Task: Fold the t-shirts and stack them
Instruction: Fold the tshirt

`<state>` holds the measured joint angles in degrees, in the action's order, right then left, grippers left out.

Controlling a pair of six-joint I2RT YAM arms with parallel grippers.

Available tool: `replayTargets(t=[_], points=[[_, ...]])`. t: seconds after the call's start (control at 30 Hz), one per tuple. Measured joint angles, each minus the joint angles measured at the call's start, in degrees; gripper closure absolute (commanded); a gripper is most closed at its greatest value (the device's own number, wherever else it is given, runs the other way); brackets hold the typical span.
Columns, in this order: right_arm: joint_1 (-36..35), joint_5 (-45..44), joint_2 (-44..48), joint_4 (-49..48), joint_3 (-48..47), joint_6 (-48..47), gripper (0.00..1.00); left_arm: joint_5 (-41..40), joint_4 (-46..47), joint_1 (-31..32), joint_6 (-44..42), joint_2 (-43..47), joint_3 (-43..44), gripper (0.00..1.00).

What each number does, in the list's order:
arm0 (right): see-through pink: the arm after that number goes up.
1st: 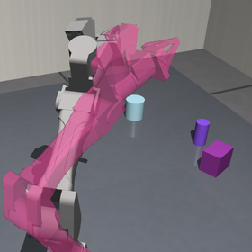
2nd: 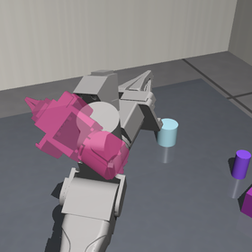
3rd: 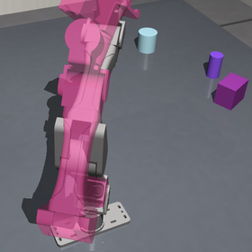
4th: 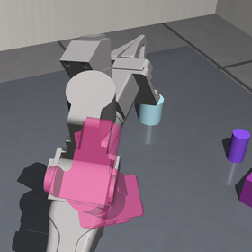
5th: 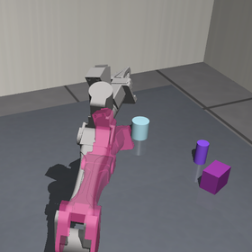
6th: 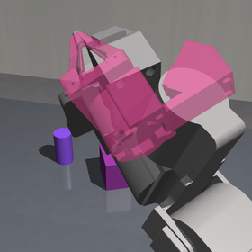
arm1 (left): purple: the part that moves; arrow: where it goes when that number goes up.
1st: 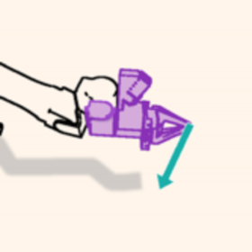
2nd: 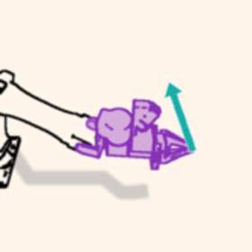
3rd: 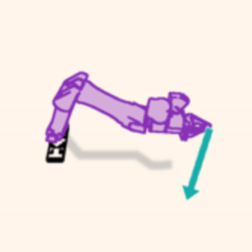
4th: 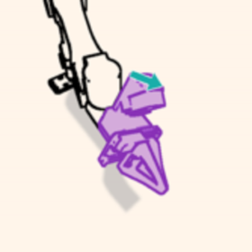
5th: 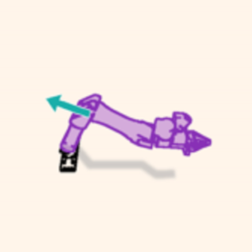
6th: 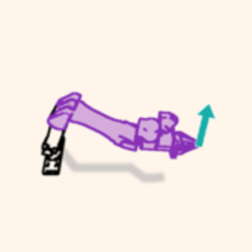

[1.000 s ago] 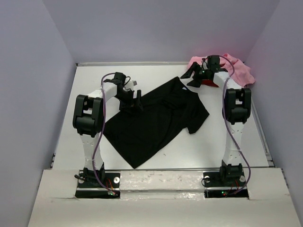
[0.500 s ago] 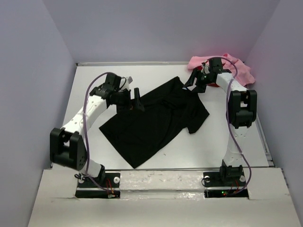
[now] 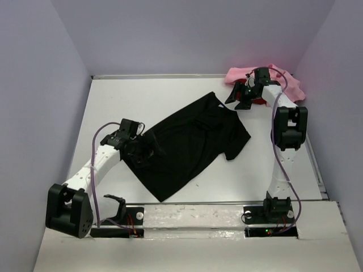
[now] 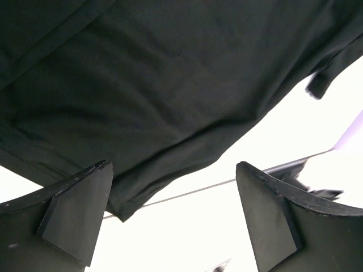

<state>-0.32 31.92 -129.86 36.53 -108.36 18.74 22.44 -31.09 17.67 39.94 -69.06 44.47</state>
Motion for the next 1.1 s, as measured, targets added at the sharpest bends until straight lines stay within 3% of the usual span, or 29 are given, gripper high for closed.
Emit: replayTargets(t=[0.27, 0.57, 1.1], points=[[2.9, 1.1, -0.1, 0.5, -1.7, -0.1, 0.25, -3.2, 2.0, 0.0, 13.2, 8.7, -7.2, 0.01], [3.7, 4.0, -2.7, 0.5, -3.4, 0.6, 0.25, -13.1, -3.0, 0.0, 27.1, 23.3, -10.2, 0.01], [3.7, 6.3, -6.4, 0.4, -3.4, 1.0, 0.25, -11.9, -6.9, 0.0, 36.8, 21.9, -22.8, 0.01]])
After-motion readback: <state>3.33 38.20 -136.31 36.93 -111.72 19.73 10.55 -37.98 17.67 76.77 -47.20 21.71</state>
